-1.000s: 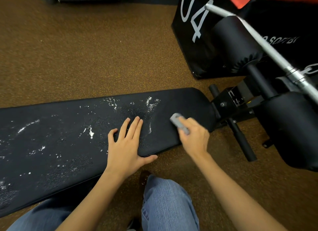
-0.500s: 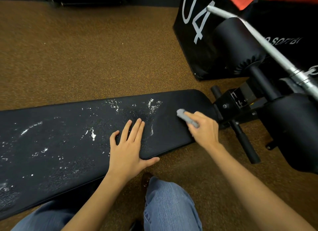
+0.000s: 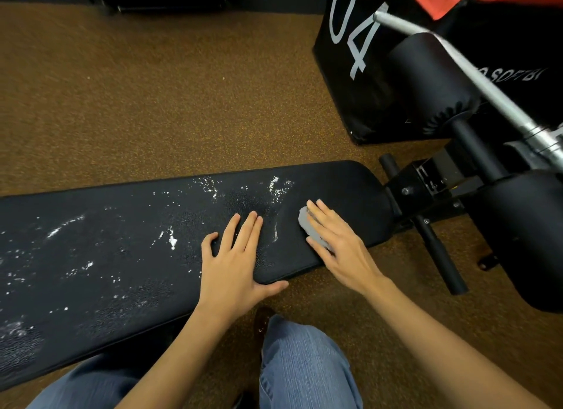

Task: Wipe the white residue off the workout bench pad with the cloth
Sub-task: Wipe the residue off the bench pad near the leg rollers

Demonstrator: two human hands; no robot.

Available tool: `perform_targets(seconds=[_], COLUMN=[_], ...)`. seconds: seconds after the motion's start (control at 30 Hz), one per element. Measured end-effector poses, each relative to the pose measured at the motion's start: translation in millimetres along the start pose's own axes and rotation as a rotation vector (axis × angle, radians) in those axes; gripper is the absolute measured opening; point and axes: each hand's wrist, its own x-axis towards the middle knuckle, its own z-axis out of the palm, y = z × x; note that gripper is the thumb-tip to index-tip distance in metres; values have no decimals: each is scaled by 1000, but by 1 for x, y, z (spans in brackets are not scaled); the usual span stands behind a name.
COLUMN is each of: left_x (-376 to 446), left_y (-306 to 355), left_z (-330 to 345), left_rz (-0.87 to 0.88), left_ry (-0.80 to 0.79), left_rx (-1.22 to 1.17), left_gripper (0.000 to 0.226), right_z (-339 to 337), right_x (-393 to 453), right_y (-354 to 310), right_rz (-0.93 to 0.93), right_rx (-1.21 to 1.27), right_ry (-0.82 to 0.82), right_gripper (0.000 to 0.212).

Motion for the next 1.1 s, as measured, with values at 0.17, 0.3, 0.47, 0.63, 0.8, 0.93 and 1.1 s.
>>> perform_targets(seconds=[0.17,0.3,0.47,0.63,0.8,0.93,1.1], left_x=[0,1,-1,-1,-2,-1,-4], left_y=[1,2,3,3,2,-1,-5], left_z=[1,0,-1,-1,-3,-6,-16], left_rz=[-4,-11,-12,-8,0,6,8], left_ry=[0,-3,-3,-17,-21,-50,3], left_rx=[0,9,6,-17,-23,-26,-51], left_gripper=[115,117,116,115,114,115,112], right_z=[9,14,13,19,15,13,9], right_x=[38,68,92,49,3,-1,75], right_y=[9,8,-19,-43,-37,-24,-13], right_rz=[80,309,453,211,187,229,421], right_rx=[2,11,-29,-58,-186,-143,-78], right_ry=[-39,-22,127,42,12,67,145], right_gripper=[51,56,52,51,53,49,50])
